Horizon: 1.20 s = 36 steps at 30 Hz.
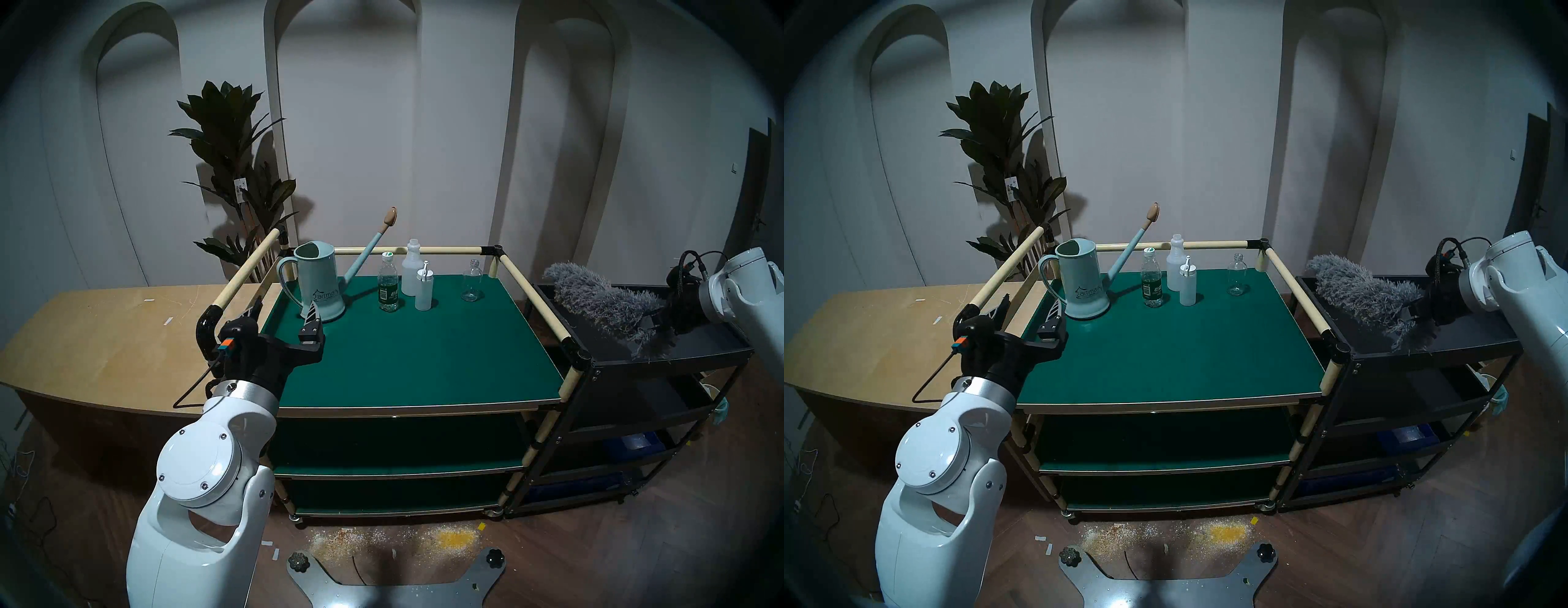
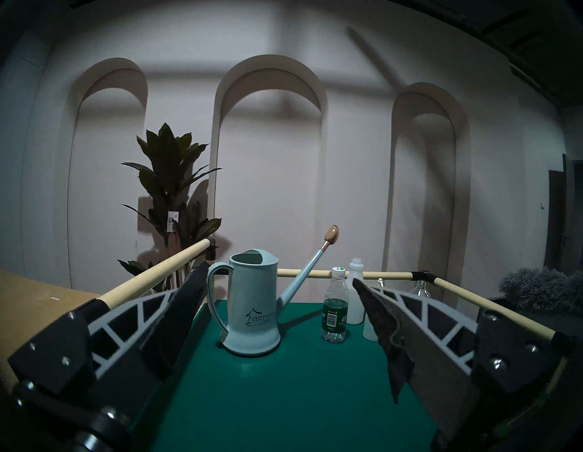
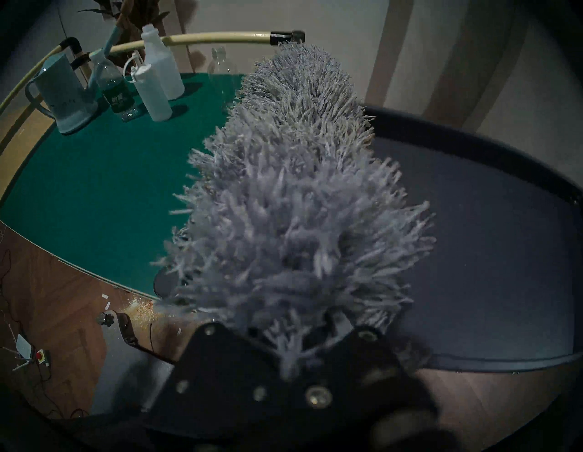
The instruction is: Dust the shelf with the duster
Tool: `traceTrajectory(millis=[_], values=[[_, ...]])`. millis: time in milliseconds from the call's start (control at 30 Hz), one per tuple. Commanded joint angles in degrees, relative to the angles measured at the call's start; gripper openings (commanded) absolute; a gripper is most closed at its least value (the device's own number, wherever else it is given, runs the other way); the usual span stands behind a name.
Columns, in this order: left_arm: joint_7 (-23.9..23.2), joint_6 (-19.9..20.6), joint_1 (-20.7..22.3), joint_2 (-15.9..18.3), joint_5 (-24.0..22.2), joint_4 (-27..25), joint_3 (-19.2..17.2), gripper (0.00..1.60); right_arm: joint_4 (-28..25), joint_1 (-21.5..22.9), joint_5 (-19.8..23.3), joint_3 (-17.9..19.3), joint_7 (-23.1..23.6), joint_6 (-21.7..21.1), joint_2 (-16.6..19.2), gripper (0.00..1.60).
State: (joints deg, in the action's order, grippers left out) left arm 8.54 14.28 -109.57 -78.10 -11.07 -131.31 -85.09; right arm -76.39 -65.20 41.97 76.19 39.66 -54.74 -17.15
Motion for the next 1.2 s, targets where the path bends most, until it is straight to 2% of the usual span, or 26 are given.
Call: traceTrajectory(millis=[0,367,700,933,1167], values=[[-2.6,-0.3,4.7,2.0,0.3,1.6,0.4,1.60,-0.5,-4.5,2.3,1.0,0.3,-0.3,1.8,0.00],[-6.1,-0.5,8.9,3.7,0.6,6.2,1.3,1.60,-1.2,-9.5,5.6,2.9,-1.0,-0.2,1.8,0.00],[-8.7,-0.9,12.1,4.5,0.4,9.5,2.0,1.60,-3.0,-12.1,8.6,6.6,-4.5,1.7,0.4,0.00],[-10.2,-1.1,13.6,4.7,0.0,11.5,2.2,1.60,-4.4,-14.4,10.2,9.8,-8.8,3.8,-2.0,0.00],[-11.1,-1.6,15.1,5.0,-0.7,13.8,1.7,1.60,-5.3,-16.7,11.1,12.7,-16.2,6.0,-6.8,0.00]])
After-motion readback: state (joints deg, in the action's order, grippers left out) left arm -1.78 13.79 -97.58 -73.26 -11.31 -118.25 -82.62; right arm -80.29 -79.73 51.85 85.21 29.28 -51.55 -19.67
